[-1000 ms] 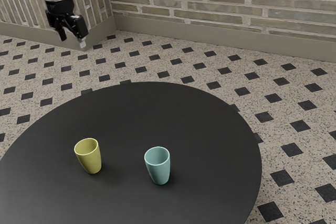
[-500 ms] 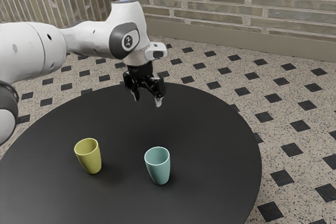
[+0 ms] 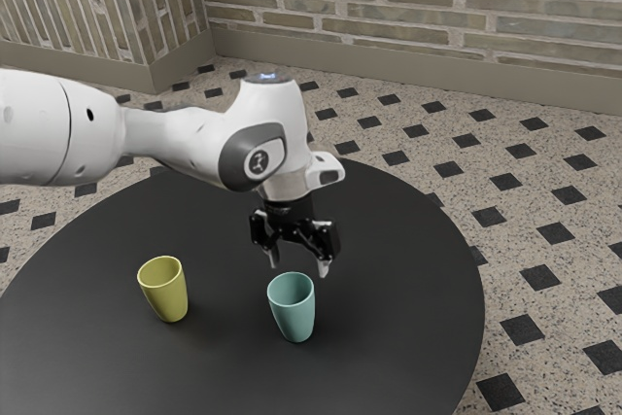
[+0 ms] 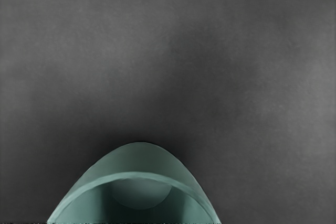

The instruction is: Place the right cup onto the left cup

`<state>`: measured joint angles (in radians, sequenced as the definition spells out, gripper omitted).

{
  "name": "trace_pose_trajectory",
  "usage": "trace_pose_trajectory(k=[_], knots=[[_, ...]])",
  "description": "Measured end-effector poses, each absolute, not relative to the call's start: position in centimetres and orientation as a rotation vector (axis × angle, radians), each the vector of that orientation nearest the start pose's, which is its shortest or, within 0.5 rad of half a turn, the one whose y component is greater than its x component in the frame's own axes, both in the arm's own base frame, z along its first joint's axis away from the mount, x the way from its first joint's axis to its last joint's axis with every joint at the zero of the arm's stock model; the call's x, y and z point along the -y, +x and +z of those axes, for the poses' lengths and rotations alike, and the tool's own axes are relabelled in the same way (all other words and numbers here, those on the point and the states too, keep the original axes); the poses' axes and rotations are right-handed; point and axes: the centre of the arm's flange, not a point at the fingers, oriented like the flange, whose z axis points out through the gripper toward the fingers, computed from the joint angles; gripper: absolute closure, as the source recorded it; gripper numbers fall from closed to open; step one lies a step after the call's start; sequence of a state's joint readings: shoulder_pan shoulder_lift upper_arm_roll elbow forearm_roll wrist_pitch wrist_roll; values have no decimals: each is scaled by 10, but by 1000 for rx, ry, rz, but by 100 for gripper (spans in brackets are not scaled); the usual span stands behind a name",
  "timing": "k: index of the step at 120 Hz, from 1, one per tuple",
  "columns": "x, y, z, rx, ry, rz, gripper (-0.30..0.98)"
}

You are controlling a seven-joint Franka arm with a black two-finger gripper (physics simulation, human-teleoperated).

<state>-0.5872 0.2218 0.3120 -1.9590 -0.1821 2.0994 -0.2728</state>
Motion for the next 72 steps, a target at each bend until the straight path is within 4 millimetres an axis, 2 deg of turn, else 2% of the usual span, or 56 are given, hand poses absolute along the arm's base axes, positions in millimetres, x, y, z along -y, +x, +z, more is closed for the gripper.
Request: trace_pose_trajectory(k=[24,34,72], knots=[[191,543,366,230,-3207,156,2],[191,537,359,284,-3200,177,2],[205,536,341,414,-3188,149,3]])
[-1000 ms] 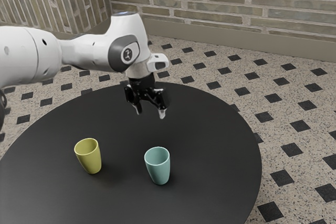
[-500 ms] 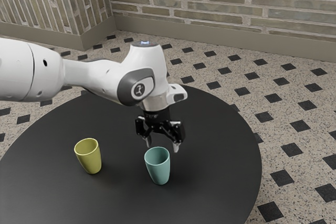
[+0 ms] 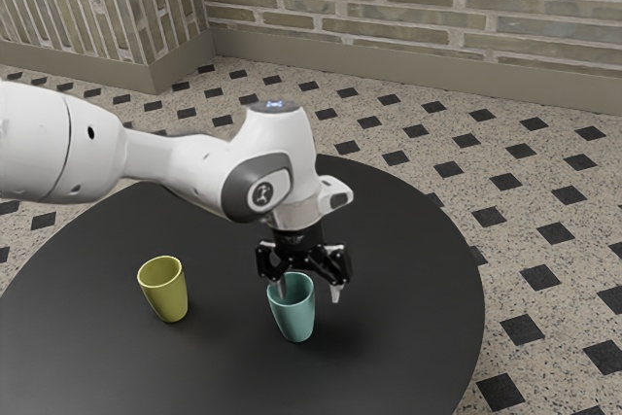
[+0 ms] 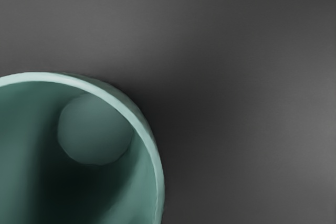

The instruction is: Place the right cup onto the left cup

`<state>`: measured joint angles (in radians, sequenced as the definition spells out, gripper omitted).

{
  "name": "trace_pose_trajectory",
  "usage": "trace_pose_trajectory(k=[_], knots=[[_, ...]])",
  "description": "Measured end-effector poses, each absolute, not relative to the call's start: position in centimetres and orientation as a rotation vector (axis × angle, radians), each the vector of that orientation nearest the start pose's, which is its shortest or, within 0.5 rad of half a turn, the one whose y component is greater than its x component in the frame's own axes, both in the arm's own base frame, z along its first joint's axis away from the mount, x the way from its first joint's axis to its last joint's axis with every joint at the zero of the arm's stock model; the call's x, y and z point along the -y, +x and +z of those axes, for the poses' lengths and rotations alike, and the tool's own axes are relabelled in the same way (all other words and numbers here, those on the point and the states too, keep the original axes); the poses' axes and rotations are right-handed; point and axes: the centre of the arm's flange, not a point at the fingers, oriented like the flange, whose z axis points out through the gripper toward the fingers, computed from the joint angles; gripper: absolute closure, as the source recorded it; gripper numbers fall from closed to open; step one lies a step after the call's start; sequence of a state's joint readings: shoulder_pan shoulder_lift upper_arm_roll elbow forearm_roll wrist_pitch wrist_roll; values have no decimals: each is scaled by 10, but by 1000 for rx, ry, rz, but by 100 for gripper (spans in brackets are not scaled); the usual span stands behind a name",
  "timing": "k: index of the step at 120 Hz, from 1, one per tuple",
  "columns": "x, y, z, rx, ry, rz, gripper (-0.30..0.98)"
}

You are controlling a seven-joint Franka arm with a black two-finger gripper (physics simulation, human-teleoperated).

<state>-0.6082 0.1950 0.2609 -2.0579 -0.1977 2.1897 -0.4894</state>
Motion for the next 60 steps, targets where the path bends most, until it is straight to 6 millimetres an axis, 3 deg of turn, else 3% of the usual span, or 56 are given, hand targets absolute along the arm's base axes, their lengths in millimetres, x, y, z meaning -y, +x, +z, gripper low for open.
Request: trace_pose_trajectory(k=[32,60], knots=[[202,544,317,513,-3156,120,10],[196,546,315,576,-3144,108,53]])
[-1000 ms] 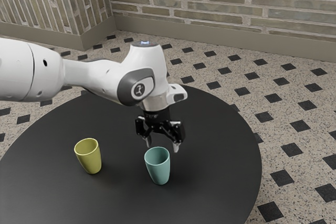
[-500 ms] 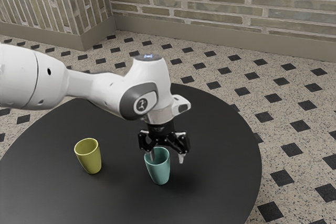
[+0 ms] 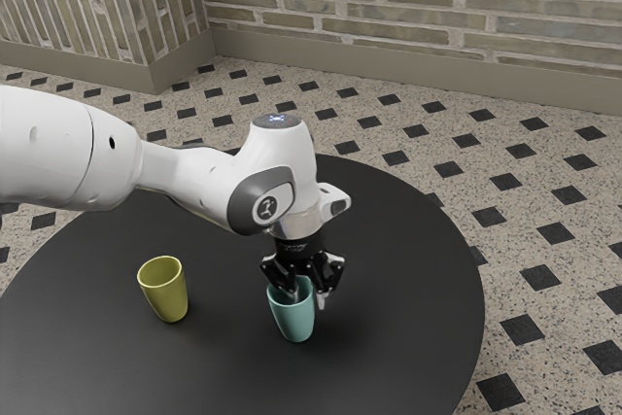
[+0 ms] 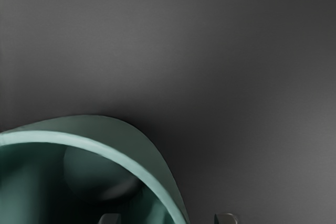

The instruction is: Place the right cup onto the left cup

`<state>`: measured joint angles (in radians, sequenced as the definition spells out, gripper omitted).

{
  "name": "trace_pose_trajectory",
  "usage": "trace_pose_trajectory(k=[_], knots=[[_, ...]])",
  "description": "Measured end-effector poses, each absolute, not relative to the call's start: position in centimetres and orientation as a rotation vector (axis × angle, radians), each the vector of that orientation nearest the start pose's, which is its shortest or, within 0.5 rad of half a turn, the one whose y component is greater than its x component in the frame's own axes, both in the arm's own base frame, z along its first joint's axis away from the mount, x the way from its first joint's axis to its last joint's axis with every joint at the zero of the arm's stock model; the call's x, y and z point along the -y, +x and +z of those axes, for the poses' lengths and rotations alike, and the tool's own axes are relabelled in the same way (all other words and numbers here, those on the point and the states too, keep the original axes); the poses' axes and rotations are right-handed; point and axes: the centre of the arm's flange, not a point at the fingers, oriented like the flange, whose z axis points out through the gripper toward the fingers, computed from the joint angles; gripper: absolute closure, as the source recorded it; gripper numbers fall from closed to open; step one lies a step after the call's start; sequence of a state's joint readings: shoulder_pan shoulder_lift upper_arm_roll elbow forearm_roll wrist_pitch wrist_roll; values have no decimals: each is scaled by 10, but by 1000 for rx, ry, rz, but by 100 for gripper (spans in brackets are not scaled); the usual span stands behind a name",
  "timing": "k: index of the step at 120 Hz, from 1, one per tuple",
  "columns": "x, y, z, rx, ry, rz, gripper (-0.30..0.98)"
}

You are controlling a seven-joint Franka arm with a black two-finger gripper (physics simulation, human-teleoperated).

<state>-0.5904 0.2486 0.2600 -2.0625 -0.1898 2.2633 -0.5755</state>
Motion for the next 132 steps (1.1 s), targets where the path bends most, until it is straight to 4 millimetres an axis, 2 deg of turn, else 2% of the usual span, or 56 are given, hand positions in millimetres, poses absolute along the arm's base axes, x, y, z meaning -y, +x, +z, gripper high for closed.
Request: trace_pose_trajectory(k=[19,48,67,73,84,96,107,119,132], knots=[[195,546,312,602,-3134,117,69],[195,545,312,627,-3123,122,76],[193,546,337,596,-3110,94,77],[190,547,356,576,-3099,73,77],[160,543,396,608,-3065,63,78],[119,536,423,685,-3017,84,78],[83,526,438,765,-2976,109,78],[47,519,444,853,-2928,133,78],[22,510,442,916,-2887,173,78]])
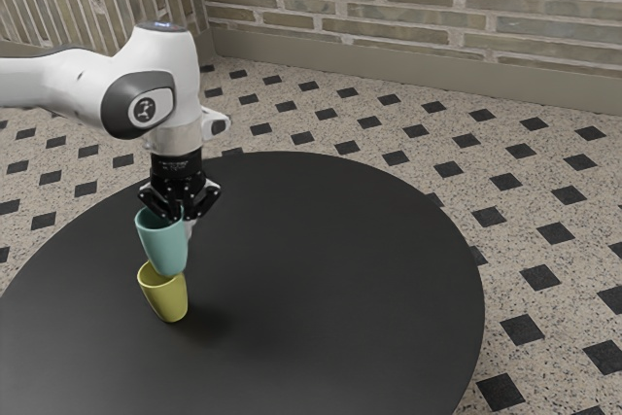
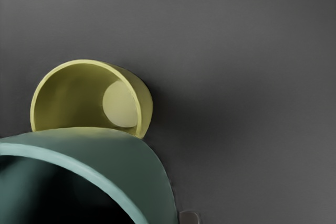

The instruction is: Place the right cup onto the left cup

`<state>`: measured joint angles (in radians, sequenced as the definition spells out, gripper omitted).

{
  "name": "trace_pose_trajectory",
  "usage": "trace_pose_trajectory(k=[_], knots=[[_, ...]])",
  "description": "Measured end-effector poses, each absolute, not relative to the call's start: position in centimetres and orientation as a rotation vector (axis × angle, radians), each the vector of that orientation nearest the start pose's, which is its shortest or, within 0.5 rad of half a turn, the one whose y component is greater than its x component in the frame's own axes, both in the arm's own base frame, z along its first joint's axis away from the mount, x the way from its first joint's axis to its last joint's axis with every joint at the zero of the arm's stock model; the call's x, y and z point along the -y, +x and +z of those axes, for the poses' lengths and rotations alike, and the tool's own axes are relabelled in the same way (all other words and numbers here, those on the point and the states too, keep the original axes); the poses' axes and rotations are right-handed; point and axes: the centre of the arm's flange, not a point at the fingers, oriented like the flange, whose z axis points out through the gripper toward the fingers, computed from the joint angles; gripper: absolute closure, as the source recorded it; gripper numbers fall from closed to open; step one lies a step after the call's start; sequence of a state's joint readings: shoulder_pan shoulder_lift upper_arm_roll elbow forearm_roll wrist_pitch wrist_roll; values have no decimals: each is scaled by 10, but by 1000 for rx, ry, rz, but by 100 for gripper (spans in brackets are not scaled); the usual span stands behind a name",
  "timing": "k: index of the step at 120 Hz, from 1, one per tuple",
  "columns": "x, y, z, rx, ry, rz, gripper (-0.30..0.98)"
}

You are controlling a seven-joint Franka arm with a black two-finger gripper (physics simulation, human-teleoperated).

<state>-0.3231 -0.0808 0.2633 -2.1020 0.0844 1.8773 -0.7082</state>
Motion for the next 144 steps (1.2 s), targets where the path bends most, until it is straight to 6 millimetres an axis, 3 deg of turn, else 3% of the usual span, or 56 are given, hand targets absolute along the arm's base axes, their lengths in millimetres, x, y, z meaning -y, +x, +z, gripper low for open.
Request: trace_pose_trajectory(k=[29,67,96,144], knots=[[16,504,438,945,-2855,211,78],[-9,505,436,1020,-2819,207,79],[-11,509,425,1064,-2846,155,79],[-33,505,405,1147,-2840,124,78]])
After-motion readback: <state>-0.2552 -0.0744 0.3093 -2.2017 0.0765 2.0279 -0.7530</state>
